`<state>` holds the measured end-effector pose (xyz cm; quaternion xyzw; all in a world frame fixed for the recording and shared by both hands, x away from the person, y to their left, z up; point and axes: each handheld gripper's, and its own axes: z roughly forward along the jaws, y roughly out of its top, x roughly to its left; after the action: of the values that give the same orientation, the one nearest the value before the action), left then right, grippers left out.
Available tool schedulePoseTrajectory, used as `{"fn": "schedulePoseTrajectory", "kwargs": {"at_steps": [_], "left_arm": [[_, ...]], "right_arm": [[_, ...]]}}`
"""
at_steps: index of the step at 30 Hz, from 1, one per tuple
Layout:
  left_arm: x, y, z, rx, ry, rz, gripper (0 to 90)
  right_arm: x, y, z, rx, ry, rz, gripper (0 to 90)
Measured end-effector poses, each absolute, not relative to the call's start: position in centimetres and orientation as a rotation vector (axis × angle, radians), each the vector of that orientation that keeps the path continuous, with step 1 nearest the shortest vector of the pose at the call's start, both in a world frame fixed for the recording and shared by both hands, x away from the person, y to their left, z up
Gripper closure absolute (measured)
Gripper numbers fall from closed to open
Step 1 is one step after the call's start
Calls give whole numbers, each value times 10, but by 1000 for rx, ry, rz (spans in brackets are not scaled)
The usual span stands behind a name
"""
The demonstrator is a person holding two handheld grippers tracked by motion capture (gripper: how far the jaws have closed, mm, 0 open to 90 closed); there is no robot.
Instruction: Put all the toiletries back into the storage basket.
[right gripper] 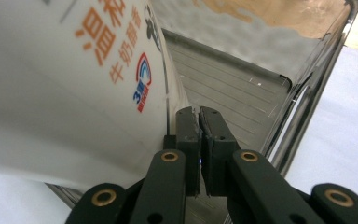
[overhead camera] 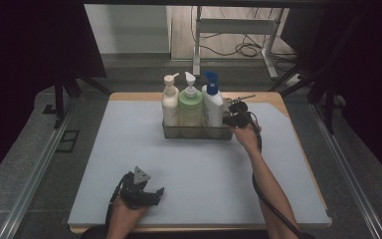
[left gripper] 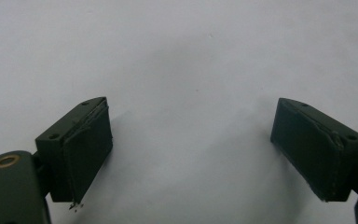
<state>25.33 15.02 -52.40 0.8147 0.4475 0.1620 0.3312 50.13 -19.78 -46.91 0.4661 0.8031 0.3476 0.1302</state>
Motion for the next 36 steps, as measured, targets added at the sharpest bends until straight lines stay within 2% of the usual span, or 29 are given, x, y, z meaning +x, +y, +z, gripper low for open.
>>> {"fn": "schedulePoseTrajectory", "kwargs": {"at_steps": [10, 36], "left_arm": [[253, 150, -524, 2132, 1170, 424, 121], [253, 150, -524, 2134, 1168, 424, 121]], "right_arm": [[499, -190, -469, 1326, 2352, 991, 844], [493, -183, -460, 1268, 2370, 967, 897]]}}
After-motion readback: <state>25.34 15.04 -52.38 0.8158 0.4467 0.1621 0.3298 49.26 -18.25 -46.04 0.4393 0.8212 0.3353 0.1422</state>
